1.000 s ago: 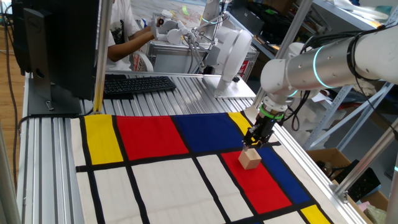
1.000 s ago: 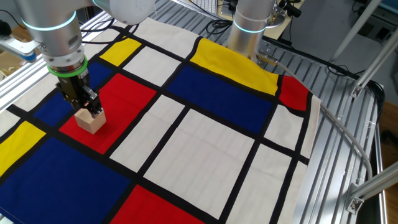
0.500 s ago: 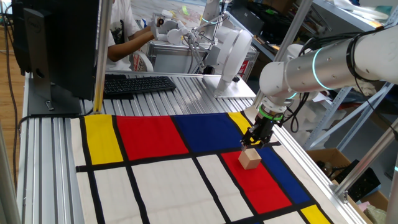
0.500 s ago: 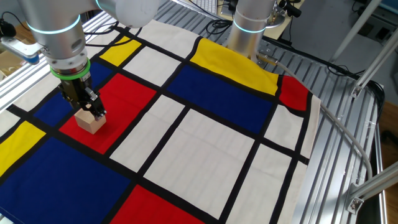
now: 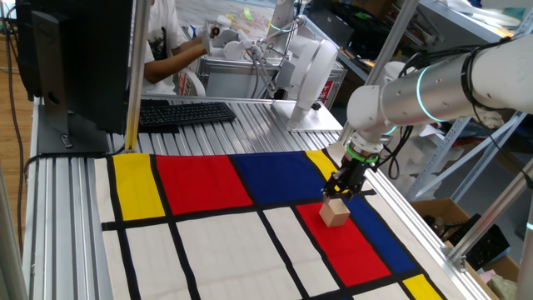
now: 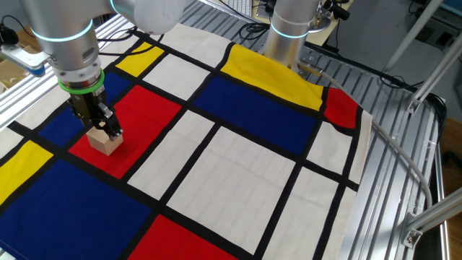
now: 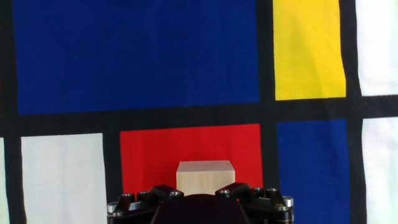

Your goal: Hold a small block with the gripper and sweep it from left to right on the table

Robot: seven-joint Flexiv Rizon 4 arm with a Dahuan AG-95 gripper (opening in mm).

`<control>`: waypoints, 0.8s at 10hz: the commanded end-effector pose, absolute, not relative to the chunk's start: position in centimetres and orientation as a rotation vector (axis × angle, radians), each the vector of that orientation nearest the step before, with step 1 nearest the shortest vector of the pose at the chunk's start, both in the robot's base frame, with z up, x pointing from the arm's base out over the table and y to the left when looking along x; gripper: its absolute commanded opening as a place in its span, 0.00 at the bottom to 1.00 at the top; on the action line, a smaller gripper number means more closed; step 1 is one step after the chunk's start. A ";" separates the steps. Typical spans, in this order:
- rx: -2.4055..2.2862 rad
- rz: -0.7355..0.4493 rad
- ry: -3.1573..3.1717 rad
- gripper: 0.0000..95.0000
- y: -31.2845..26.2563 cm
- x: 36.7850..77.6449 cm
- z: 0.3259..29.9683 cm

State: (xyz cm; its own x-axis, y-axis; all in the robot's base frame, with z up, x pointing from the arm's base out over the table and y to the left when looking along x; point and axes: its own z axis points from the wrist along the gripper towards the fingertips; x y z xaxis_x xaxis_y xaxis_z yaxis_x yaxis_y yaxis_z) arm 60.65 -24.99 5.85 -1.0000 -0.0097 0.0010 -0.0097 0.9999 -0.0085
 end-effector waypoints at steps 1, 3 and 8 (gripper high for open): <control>0.011 0.021 -3.145 0.80 -24.9 60.5 5.4; 0.012 0.023 -3.149 0.80 -24.9 60.4 4.7; 0.001 0.013 -3.156 0.80 -25.0 60.4 3.8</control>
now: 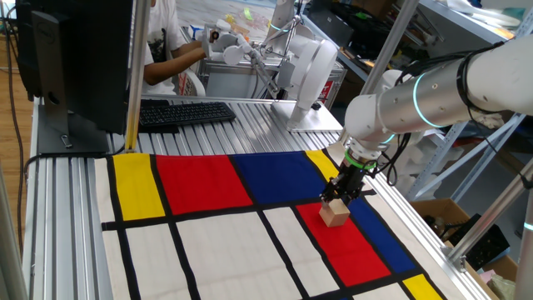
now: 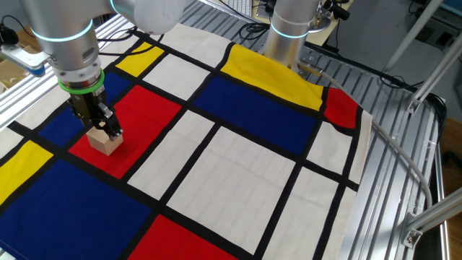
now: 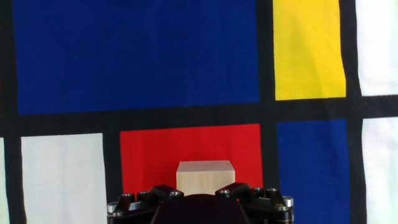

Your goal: Hold a small block with the gripper and sweep it from left to right on the table

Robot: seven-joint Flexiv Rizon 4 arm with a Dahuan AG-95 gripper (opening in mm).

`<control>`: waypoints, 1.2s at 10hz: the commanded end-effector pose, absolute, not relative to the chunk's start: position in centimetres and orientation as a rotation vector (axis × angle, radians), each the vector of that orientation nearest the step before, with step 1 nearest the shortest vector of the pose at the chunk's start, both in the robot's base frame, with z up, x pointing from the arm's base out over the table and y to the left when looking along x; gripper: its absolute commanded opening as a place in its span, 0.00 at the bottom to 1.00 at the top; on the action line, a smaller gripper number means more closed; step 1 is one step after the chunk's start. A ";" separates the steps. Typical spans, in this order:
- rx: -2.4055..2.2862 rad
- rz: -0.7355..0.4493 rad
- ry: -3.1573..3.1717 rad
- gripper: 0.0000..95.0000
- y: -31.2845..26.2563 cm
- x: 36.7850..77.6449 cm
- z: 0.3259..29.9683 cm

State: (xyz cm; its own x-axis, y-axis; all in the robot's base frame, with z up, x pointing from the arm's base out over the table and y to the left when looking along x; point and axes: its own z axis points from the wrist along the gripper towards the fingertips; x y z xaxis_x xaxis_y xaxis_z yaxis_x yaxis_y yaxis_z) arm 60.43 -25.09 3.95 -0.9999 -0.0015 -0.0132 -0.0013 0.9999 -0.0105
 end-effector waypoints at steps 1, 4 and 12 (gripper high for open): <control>-0.003 -0.017 3.126 0.80 -25.0 60.4 3.6; 0.001 -0.018 3.124 0.80 -25.2 60.5 3.2; 0.016 -0.006 3.108 0.80 -25.3 60.4 1.7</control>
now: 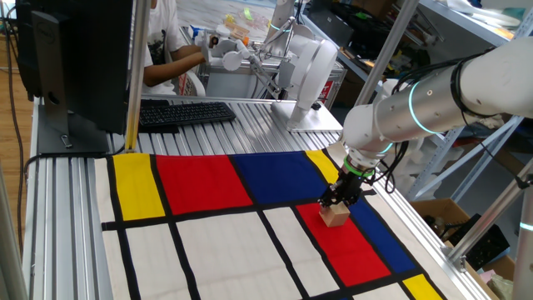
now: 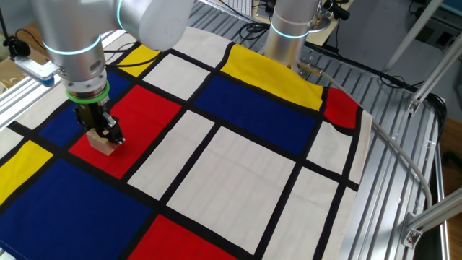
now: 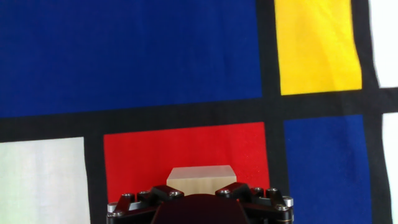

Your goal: Hold a small block with the gripper and sweep it from left to right on the table

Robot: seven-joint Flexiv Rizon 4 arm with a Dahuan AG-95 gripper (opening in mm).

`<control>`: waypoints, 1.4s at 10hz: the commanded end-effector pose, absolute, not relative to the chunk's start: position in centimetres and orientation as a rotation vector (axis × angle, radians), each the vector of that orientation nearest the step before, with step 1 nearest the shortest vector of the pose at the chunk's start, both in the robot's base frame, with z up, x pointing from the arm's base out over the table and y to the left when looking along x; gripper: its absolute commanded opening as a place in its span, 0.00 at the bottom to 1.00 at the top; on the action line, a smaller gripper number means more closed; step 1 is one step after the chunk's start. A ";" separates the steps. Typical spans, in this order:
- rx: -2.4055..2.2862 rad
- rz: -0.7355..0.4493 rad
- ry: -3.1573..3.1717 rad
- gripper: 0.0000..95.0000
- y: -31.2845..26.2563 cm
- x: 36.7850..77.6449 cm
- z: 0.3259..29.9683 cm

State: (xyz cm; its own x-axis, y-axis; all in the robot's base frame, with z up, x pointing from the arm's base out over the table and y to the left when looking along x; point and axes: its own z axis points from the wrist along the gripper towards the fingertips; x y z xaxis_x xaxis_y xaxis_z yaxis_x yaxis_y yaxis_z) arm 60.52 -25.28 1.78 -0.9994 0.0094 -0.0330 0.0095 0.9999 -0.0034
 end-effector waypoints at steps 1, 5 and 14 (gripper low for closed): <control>0.015 -0.003 3.107 0.80 -25.3 60.5 1.7; 0.004 -0.001 3.111 0.80 -25.4 60.5 1.6; -0.045 0.038 3.105 0.00 -25.8 60.6 1.4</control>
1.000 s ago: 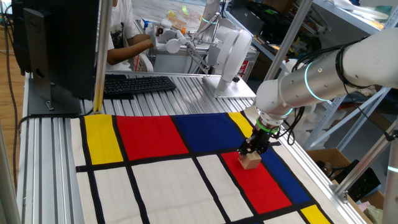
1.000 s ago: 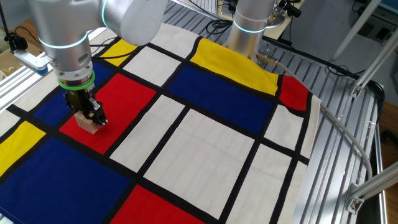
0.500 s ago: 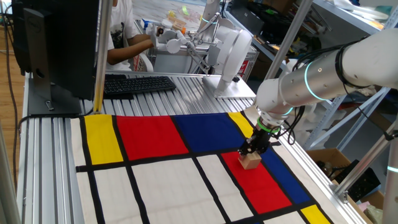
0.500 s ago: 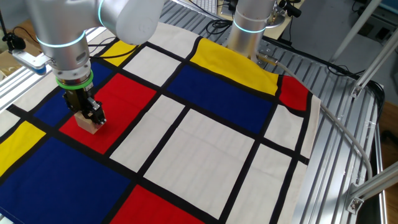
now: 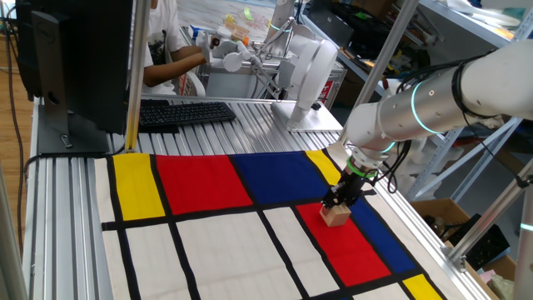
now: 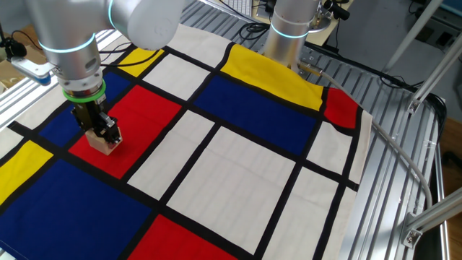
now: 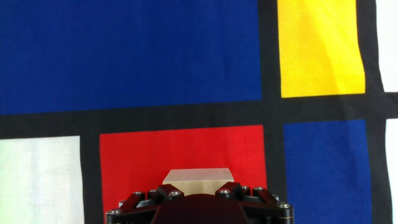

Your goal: Hold a small block with the gripper and sweep it from left to right on the table

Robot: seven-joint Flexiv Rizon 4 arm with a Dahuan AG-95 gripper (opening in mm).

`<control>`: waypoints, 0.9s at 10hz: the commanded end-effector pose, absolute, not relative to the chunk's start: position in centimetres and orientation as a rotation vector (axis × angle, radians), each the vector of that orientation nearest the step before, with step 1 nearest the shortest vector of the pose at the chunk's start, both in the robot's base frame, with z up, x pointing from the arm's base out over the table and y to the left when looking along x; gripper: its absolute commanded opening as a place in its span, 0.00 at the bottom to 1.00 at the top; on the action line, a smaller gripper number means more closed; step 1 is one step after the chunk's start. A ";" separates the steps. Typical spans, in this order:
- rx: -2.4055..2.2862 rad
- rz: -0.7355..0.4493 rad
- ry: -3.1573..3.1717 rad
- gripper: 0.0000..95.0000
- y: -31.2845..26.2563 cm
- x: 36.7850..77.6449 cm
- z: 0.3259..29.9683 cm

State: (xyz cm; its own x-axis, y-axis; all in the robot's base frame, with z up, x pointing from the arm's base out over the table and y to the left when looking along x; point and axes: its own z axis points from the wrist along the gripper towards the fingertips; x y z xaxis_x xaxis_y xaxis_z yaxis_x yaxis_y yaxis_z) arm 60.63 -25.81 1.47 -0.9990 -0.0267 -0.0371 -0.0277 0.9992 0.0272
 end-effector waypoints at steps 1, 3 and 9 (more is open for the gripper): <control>-0.047 0.056 3.106 0.00 -25.8 60.6 1.4; -0.054 0.030 3.093 0.00 -25.8 60.6 1.5; -0.064 0.011 3.088 0.00 -25.6 60.5 1.5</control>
State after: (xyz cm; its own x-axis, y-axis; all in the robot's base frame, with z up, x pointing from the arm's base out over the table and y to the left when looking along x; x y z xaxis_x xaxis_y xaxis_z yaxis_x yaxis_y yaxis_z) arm 60.84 -25.73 1.42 -0.9975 -0.0411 -0.0577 -0.0412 0.9992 -0.0003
